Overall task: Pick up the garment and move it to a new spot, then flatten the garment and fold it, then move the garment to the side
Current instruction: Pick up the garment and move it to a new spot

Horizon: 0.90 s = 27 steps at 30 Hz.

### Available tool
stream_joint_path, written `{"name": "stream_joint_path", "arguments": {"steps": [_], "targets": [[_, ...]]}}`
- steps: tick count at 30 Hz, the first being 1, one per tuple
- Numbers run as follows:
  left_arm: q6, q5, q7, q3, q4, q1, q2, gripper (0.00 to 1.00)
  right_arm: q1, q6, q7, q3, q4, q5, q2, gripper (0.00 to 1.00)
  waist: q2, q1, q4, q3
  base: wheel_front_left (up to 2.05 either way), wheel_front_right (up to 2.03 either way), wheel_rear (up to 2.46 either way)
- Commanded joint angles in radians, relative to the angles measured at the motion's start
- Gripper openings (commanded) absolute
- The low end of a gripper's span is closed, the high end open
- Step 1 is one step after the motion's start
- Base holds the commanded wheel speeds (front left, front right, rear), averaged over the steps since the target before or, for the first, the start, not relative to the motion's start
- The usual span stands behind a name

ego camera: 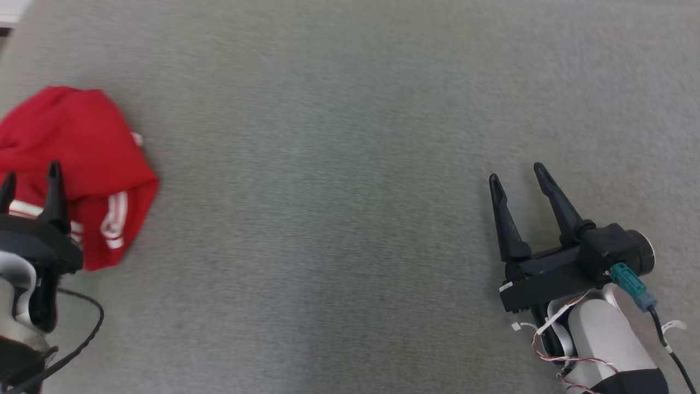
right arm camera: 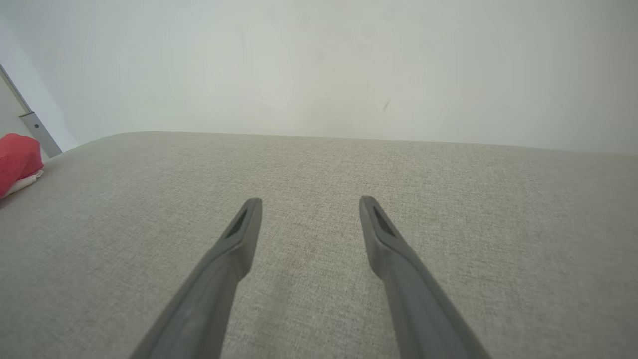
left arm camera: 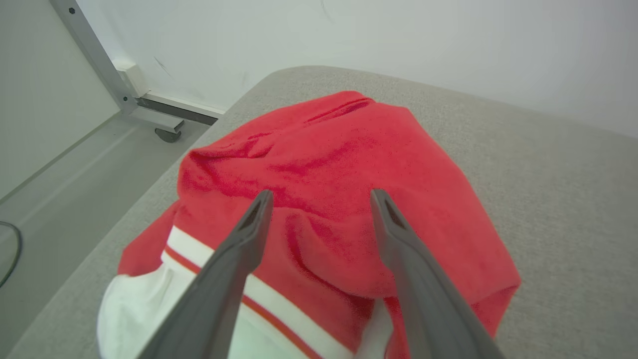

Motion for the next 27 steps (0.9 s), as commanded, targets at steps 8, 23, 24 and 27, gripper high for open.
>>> {"name": "stream_joint_path", "arguments": {"steps": [8, 23, 24, 27], "targets": [[0.026, -0.005, -0.014, -0.004, 0.195, -0.064, -0.011, 0.00, 0.002, -0.002, 0.000, -0.030, 0.002, 0.006, 0.011, 1.00, -0.0001, -0.0002, -0.102, 0.076, 0.00, 0.00, 0.00], [0.008, 0.118, -0.092, -0.031, 0.016, -0.156, -0.027, 0.00, 0.028, -0.002, 0.000, -0.026, 0.055, 0.024, 0.087, 1.00, -0.0001, -0.0002, -0.118, -0.092, 0.00, 0.00, 0.00], [0.010, 0.126, -0.092, -0.028, -0.009, -0.149, -0.044, 0.00, 0.031, -0.002, 0.000, -0.027, 0.059, 0.025, 0.092, 1.00, -0.0001, -0.0002, -0.124, -0.104, 0.00, 0.00, 0.00], [0.006, 0.144, -0.091, -0.031, -0.069, -0.108, -0.109, 0.00, 0.042, -0.002, 0.000, -0.026, 0.073, 0.032, 0.106, 1.00, -0.0001, -0.0002, -0.153, -0.140, 0.00, 0.00, 0.00]]}}
